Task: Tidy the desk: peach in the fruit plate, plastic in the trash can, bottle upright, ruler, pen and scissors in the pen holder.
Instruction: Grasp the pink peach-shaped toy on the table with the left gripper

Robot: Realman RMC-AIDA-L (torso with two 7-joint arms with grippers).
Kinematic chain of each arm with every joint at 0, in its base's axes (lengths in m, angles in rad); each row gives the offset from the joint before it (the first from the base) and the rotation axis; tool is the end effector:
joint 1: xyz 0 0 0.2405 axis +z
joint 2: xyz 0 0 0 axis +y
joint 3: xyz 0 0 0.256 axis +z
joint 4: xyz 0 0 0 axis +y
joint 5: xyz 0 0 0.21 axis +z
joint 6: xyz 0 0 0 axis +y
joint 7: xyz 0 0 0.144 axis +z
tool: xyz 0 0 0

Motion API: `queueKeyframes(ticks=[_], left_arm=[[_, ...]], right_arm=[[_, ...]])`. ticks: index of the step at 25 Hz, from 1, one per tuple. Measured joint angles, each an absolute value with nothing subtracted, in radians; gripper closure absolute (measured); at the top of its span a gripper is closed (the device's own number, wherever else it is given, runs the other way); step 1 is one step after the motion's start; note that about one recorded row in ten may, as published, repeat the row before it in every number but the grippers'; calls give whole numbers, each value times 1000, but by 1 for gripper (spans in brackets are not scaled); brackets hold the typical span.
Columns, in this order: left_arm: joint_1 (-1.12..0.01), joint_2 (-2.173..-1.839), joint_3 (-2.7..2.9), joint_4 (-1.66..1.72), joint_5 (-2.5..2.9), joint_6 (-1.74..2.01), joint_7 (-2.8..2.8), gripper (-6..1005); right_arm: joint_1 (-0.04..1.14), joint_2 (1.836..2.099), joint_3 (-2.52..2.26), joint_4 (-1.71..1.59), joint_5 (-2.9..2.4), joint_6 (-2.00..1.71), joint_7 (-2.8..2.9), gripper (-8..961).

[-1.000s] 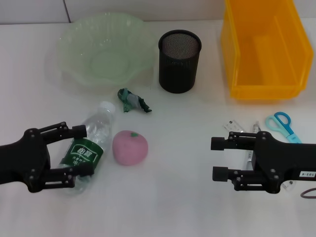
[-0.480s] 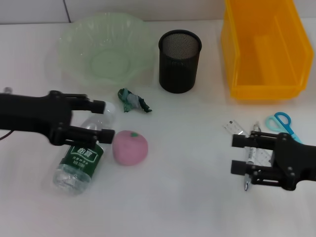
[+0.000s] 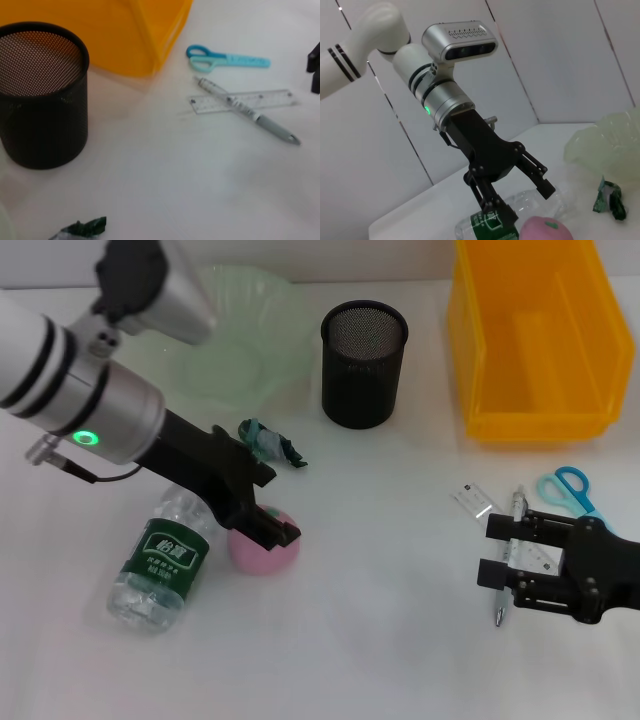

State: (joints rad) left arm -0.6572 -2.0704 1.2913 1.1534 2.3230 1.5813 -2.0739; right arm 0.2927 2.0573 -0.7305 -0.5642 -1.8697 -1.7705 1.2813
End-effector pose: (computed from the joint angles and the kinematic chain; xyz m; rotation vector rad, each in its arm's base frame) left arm -0.1704 0.3511 -0.0179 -3.0085 -0.5264 0.2612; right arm 0.3047 0.2399 -0.0001 -2.7006 0.7928 0.9668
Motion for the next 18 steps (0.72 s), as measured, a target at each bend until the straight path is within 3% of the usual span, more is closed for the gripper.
queueKeyframes(ticks=[18], left_arm=[[-656, -2078, 1555, 1182, 2427, 1430, -2126, 176]], right_arm=[[302, 2056, -730, -538, -1870, -1747, 1278, 253]])
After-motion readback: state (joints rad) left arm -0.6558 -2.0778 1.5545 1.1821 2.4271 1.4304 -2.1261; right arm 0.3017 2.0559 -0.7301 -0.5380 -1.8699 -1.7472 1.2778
